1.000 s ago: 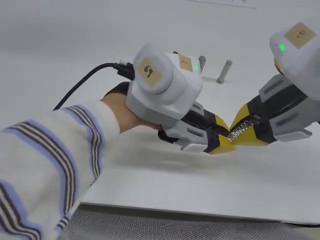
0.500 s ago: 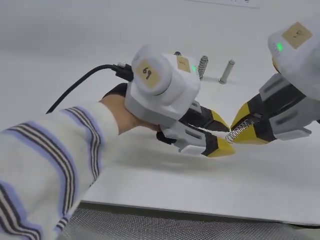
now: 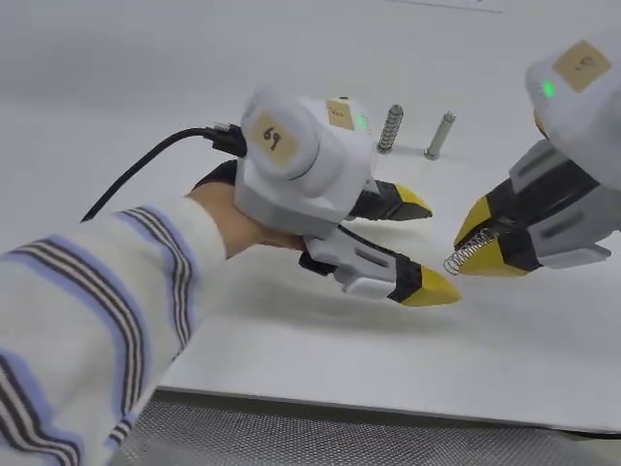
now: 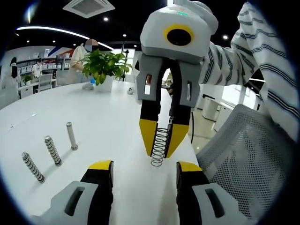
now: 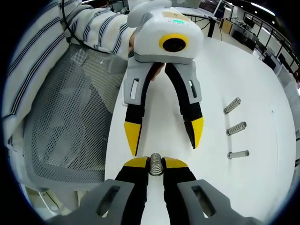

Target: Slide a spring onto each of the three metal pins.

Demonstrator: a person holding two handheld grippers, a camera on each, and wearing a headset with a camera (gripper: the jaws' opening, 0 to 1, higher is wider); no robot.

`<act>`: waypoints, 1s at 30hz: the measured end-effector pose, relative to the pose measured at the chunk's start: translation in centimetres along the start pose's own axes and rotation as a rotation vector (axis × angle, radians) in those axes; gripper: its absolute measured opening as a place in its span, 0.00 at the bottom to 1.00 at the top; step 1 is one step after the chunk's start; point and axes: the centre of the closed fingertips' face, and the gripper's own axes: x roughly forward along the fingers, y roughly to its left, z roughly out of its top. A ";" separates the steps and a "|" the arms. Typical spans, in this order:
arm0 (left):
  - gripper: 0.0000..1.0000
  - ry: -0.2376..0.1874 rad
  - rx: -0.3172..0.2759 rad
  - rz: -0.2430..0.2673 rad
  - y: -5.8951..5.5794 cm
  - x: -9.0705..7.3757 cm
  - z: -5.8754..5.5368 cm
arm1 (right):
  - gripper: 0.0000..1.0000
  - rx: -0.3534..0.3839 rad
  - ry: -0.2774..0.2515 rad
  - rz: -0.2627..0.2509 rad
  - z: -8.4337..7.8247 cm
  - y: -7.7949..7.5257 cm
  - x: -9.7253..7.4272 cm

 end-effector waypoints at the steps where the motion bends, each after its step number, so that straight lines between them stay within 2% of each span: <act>1: 0.53 0.002 0.001 0.010 0.3 0.0 0.0 | 0.08 0.001 0.004 0.000 -0.1 0.0 0.0; 4: 0.63 0.009 -0.001 0.037 0.8 -0.2 -0.2 | 0.08 0.003 0.007 -0.001 -0.3 0.1 0.0; 8: 0.82 0.015 -0.014 0.076 1.6 -0.3 -0.4 | 0.08 0.004 0.011 0.005 -0.5 0.2 -0.1; 15: 0.98 0.021 -0.011 0.150 3.0 -0.7 -0.7 | 0.08 0.007 0.035 0.014 -1.1 0.5 0.0; 17: 0.98 0.020 -0.023 0.170 3.5 -0.7 -0.8 | 0.08 0.009 0.035 0.014 -1.2 0.5 0.0; 22: 0.98 0.011 -0.025 0.196 4.0 -0.6 -0.7 | 0.08 0.014 0.038 0.013 -1.5 0.4 -0.1; 24: 0.98 0.001 -0.028 0.255 5.0 -0.8 -0.6 | 0.08 0.016 0.039 0.008 -1.6 0.3 -0.2; 30: 0.98 -0.010 -0.038 0.274 5.5 -0.9 -0.5 | 0.08 0.022 0.046 0.010 -1.9 0.3 -0.4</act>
